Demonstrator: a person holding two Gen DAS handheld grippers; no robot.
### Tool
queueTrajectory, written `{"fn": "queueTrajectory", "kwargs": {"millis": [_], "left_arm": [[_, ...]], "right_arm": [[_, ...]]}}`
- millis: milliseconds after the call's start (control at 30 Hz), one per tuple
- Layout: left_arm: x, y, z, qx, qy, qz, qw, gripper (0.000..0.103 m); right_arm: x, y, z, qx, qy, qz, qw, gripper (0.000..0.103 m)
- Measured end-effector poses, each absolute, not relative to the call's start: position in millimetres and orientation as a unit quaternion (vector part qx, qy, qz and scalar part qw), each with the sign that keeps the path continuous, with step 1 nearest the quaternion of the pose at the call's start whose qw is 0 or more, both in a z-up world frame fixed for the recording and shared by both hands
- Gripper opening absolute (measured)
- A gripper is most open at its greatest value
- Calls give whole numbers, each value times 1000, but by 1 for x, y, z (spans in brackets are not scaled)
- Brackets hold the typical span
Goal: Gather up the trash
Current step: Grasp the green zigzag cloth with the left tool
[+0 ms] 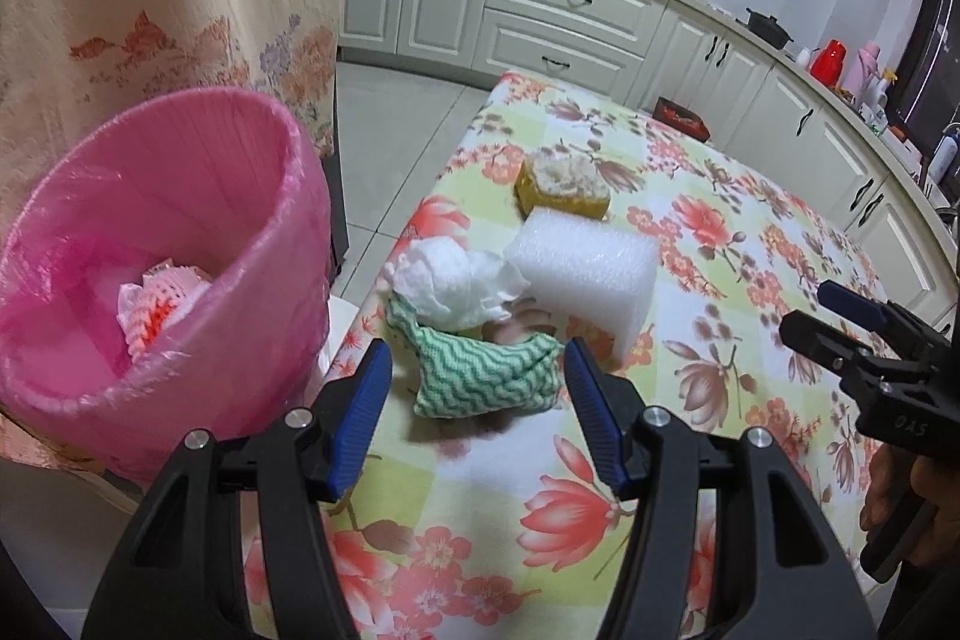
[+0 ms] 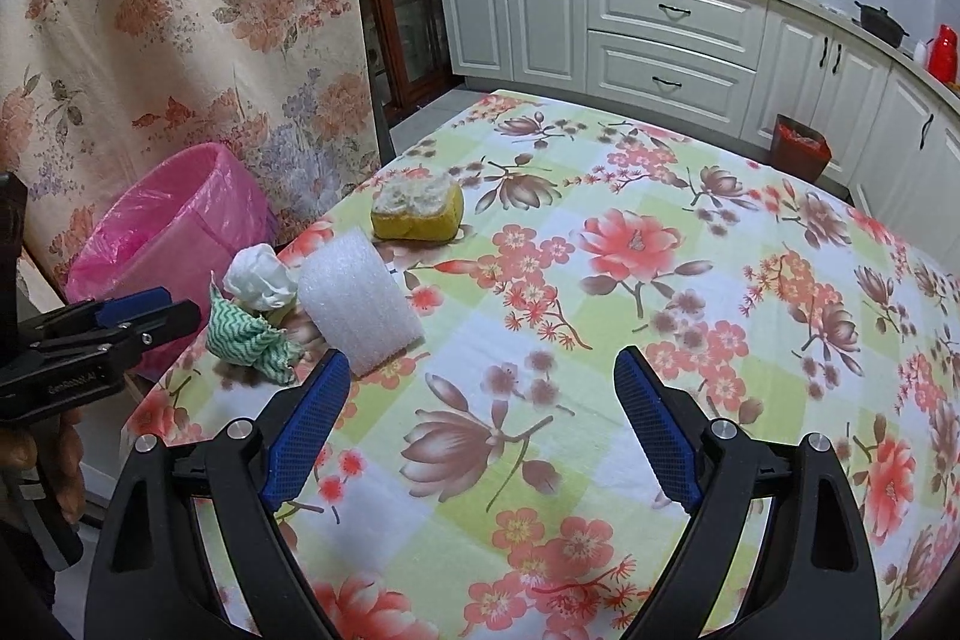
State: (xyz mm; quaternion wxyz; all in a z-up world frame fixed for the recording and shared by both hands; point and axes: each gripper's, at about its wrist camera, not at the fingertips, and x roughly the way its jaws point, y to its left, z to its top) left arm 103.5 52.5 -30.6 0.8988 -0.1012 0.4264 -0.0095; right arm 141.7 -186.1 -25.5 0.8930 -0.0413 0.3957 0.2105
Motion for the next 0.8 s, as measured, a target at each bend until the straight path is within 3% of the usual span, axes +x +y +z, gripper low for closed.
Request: {"fn": "queueTrajectory", "kwargs": {"millis": [667,800], "left_arm": [[128,43,-63,-110,465,-22,878,58],[133,43,-69,-102,474,-18,874,51]], "right_arm": [[156,-181,-34,-48,403,219,887,85],[158,-174,-34,-53,403,227,885,85]]}}
